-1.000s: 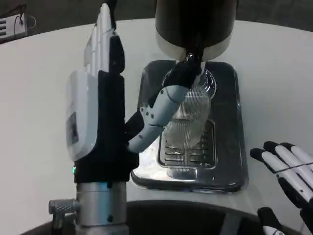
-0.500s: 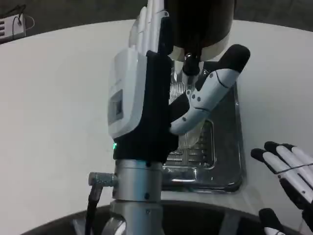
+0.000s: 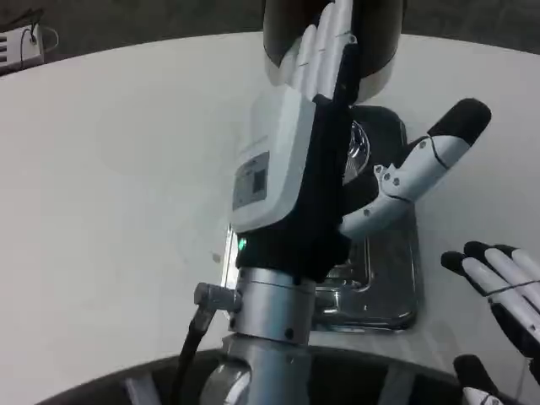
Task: Grasp the cup under the faucet to collect the drink, then remove the cup.
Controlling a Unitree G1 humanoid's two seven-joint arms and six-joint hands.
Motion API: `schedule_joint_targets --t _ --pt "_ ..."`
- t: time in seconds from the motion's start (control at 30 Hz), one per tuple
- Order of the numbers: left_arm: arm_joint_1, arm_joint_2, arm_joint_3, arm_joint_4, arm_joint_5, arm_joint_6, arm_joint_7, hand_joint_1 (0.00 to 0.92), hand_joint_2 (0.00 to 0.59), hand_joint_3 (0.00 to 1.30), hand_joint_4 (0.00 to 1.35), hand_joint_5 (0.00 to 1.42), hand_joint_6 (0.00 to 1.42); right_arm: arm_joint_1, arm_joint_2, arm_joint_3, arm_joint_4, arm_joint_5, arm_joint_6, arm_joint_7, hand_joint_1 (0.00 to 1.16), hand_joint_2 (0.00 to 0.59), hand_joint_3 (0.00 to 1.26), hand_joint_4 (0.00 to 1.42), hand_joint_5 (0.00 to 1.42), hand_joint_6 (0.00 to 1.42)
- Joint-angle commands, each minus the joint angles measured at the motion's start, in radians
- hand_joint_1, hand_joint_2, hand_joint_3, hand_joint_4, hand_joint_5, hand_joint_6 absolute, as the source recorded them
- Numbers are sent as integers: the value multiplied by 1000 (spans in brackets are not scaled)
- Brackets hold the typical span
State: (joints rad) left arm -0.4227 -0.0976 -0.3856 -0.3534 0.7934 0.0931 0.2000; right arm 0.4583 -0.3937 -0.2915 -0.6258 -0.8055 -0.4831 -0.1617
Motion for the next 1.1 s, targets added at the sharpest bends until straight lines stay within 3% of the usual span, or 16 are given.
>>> schedule_joint_targets --t 0.03,0.53,0.77,1.0,1.1 --pt "6 16 -17 16 13 -7 -19 0 159 0 0 0 0 -2 0 -4 8 12 -7 5 107 517 136 95 108 215" --pt "-68 55 -47 30 85 37 -155 0 160 0 0 0 0 -13 0 -3 20 19 0 9 107 517 145 96 109 216" --pt "-102 76 -75 -18 211 100 -291 0 157 0 0 0 0 -19 3 6 27 25 3 16 107 517 145 96 115 216" --pt "-91 82 -72 -53 245 123 -349 0 156 0 0 0 0 -31 8 22 37 65 26 50 113 514 136 96 122 228" --pt "-91 84 -70 -59 254 123 -361 0 155 0 0 0 0 -44 9 34 41 97 50 77 144 485 106 96 122 230"
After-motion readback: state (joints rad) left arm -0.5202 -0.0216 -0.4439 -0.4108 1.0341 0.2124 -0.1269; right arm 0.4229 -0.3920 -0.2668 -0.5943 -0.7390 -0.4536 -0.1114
